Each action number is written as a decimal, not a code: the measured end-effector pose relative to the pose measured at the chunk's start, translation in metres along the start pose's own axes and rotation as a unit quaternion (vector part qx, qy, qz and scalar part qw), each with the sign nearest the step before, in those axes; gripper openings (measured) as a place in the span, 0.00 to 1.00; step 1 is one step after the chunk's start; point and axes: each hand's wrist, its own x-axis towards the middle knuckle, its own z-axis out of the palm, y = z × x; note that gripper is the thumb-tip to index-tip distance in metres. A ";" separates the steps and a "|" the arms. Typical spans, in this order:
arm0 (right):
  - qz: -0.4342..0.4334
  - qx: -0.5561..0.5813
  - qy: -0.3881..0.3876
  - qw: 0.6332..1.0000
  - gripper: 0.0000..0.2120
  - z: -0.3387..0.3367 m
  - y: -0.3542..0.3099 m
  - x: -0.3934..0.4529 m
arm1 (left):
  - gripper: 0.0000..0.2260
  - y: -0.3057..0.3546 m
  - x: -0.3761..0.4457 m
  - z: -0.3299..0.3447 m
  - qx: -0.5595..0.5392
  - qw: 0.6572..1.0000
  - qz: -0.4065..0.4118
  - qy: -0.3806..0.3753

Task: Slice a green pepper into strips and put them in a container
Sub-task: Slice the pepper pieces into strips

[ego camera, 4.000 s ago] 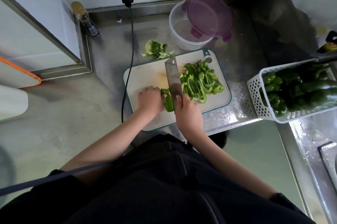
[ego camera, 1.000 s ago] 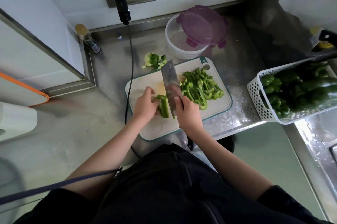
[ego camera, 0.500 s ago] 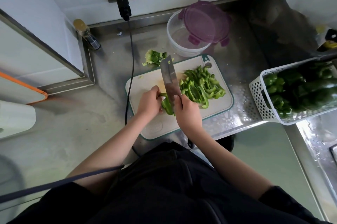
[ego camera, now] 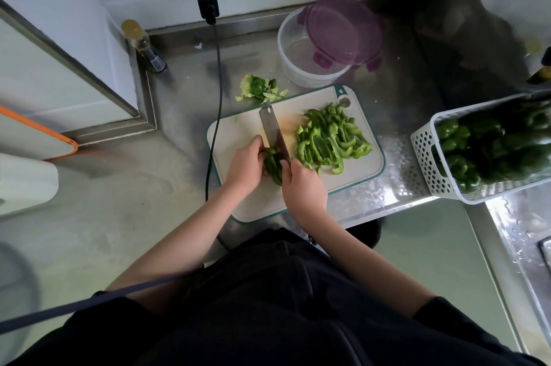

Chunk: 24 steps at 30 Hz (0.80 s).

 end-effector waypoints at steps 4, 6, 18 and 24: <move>-0.003 -0.011 0.000 1.000 0.20 0.001 -0.001 0.001 | 0.05 -0.001 -0.002 0.000 0.001 1.000 0.006 0.007; -0.003 -0.012 -0.009 1.000 0.20 0.001 -0.002 0.003 | 0.05 -0.002 -0.003 0.002 -0.004 1.000 0.011 0.009; -0.061 -0.105 -0.041 0.992 0.20 -0.025 -0.004 0.041 | 0.04 -0.009 -0.010 0.000 0.009 0.998 0.058 -0.036; -0.031 -0.032 0.006 0.999 0.19 -0.032 0.011 0.034 | 0.06 -0.005 -0.001 0.000 0.051 0.996 0.065 -0.038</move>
